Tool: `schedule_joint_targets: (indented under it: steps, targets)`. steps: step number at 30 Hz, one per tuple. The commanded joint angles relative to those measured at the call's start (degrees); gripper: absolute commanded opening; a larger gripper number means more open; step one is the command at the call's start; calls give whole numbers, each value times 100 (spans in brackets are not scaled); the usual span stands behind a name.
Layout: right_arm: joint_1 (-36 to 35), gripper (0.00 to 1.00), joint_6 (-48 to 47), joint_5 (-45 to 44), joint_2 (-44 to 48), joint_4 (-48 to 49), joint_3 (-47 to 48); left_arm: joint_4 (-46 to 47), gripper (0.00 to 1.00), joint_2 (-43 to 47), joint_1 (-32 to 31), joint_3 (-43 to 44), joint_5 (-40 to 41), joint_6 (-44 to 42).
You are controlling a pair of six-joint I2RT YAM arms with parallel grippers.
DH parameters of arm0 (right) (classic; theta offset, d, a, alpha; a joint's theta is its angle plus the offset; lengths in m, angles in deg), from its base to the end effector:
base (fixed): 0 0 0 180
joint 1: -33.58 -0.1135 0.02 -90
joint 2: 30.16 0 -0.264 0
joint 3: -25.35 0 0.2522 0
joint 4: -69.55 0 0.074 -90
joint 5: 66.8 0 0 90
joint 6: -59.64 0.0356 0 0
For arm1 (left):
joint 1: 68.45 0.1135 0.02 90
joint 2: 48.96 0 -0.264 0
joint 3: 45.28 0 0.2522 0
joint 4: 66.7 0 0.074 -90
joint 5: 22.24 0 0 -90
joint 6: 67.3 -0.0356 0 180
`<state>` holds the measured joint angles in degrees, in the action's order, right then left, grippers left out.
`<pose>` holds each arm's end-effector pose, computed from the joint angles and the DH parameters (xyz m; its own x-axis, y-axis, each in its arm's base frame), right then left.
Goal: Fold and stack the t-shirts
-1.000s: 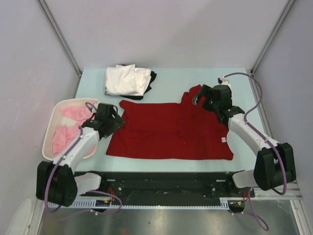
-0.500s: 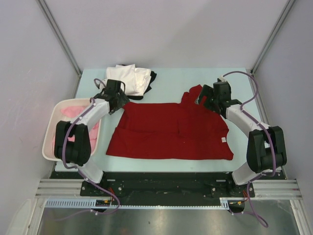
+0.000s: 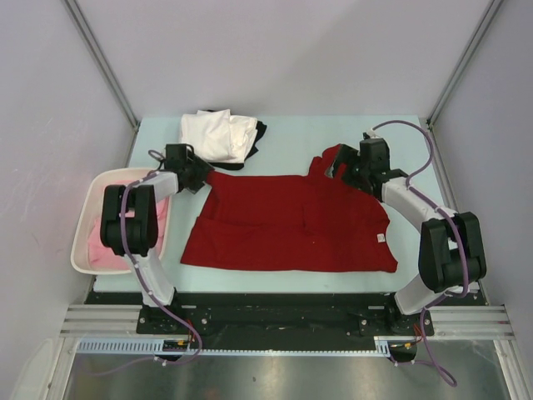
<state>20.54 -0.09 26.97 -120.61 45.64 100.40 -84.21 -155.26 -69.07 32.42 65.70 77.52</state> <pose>0.3404 0.0812 0.2411 -0.6715 0.3608 -0.6472 0.0739 0.9017 0.4260 0.3915 -0.0055 0.1672 -0.4444 -0.8121 -0.3783 -0.5684 0.5820 -0.5816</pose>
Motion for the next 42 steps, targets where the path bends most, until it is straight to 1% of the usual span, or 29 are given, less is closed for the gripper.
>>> schedule_joint_targets:
  steps: [1,5,6,9,11,15,19,23,25,26,28,31,42]
  targets:
    - [-58,100,-126,89,-113,180,225,505,67,-409,45,-13,-567,458]
    - [-85,100,-134,54,-174,145,225,419,59,-602,45,126,-611,503]
    - [-111,100,-134,62,-200,145,225,175,57,-611,45,162,-567,424]
    - [-181,100,-143,27,-227,154,225,-274,56,-488,45,311,-322,257]
    - [-216,100,-143,27,-245,154,225,-668,57,-295,45,426,-120,152]
    - [-304,100,-143,45,-227,198,225,-1127,59,4,45,593,398,-24]
    - [-340,100,-117,62,-157,154,233,-1549,60,171,45,821,601,-139]
    - [-392,100,-126,27,-78,127,225,-2006,60,171,45,1181,979,-384]
    - [-410,100,-143,19,-34,119,225,-2452,61,66,-43,1514,1251,-490]
    - [-419,100,-143,18,-25,110,225,-2594,61,22,-78,1612,1566,-586]
    - [-436,100,-143,36,-7,110,225,-2858,61,-118,-175,1822,1770,-631]
    - [-428,100,-152,62,-7,101,225,-2851,61,-242,-210,1806,1824,-640]
    - [-428,100,-152,115,-113,110,207,-2579,61,-646,-377,1736,1604,-552]
